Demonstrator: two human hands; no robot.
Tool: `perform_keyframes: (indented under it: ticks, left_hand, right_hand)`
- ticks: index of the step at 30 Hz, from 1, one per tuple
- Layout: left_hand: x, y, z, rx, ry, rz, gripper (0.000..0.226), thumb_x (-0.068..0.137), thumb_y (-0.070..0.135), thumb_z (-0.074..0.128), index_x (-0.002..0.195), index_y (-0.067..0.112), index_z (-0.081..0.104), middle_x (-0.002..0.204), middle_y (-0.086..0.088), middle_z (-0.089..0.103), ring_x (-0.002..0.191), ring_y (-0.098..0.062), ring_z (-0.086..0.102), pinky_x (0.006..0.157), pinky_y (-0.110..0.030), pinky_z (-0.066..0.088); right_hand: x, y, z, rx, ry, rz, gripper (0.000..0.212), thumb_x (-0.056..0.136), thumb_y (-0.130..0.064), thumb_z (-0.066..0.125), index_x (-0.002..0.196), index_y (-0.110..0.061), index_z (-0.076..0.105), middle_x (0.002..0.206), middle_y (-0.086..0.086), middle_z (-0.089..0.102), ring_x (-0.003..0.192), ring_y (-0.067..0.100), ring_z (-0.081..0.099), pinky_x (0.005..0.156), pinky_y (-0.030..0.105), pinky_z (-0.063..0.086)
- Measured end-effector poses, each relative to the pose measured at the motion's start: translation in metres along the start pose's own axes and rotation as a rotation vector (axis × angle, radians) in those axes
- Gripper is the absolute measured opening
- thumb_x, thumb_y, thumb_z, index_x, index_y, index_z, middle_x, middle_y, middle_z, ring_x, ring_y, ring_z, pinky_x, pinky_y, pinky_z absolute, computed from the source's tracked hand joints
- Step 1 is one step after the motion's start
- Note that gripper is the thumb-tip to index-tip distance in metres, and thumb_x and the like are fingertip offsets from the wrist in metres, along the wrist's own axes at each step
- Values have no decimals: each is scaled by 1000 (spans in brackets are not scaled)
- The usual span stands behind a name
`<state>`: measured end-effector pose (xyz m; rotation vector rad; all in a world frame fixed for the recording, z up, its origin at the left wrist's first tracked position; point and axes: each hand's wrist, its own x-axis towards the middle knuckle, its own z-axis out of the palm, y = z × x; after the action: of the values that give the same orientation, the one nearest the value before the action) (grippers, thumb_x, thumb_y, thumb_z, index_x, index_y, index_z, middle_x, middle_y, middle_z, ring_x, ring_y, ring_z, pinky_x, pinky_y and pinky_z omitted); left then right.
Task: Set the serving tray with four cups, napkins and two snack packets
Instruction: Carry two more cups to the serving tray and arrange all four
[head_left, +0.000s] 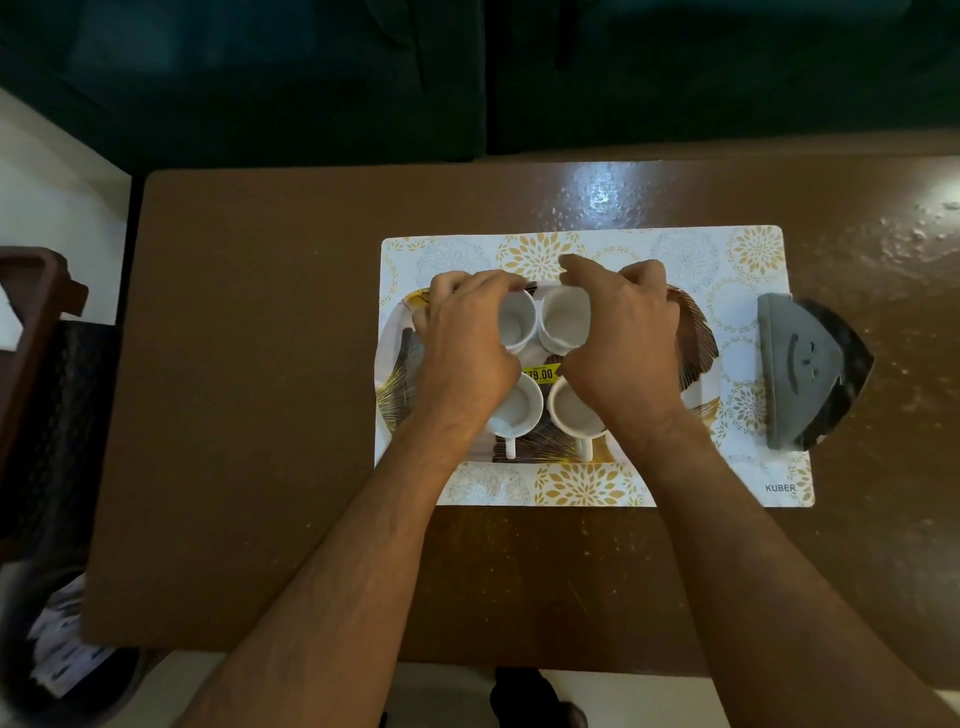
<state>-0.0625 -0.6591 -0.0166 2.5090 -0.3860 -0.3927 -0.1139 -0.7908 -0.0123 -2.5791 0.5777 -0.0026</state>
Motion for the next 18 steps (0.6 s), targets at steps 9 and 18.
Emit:
perform_keyframes:
  ticks: [9, 18]
  left_hand:
    - [-11, -1, 4, -121, 174, -174, 73, 76, 27, 90, 140, 15, 56, 138, -4, 58, 133, -22, 50, 99, -24, 39]
    - [-7, -2, 9, -176, 122, -209, 75, 77, 18, 92, 141, 15, 52, 140, -4, 61, 130, -23, 57, 95, -30, 47]
  right_hand:
    - [-10, 0, 7, 110, 98, 108, 83, 71, -26, 81, 146, -10, 49, 134, 14, 55, 122, 35, 51, 99, 35, 38]
    - [-9, 1, 11, 188, 122, 113, 81, 68, -11, 80, 143, -9, 47, 131, 11, 61, 121, 31, 57, 97, 40, 46]
